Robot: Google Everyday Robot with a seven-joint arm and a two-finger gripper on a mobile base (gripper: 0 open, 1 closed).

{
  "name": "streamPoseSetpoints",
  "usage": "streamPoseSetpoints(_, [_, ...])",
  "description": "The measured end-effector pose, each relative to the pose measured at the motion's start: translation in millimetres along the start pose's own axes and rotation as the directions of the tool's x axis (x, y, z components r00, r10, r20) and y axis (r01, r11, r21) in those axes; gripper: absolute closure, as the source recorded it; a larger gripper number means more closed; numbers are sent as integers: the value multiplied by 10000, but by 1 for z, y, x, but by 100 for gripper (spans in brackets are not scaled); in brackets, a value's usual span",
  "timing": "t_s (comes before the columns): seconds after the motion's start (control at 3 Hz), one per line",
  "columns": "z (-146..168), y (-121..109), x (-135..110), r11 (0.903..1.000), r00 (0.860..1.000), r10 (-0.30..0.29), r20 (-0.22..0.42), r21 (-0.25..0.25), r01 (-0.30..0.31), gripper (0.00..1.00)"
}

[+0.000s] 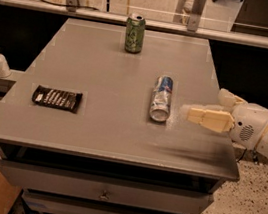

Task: Knock redbull can over

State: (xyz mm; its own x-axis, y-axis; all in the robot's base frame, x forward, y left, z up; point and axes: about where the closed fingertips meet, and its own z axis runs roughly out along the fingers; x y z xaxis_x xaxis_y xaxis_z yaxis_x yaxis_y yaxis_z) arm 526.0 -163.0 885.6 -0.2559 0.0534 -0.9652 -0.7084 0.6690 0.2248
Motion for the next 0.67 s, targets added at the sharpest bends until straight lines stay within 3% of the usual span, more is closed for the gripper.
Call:
streamPoseSetpoints(0.33, [-15, -1, 2, 9996, 9998, -136, 165, -233, 140, 0])
streamPoseSetpoints(0.67, [-33, 3, -7, 9932, 9963, -763, 390, -852, 794, 0])
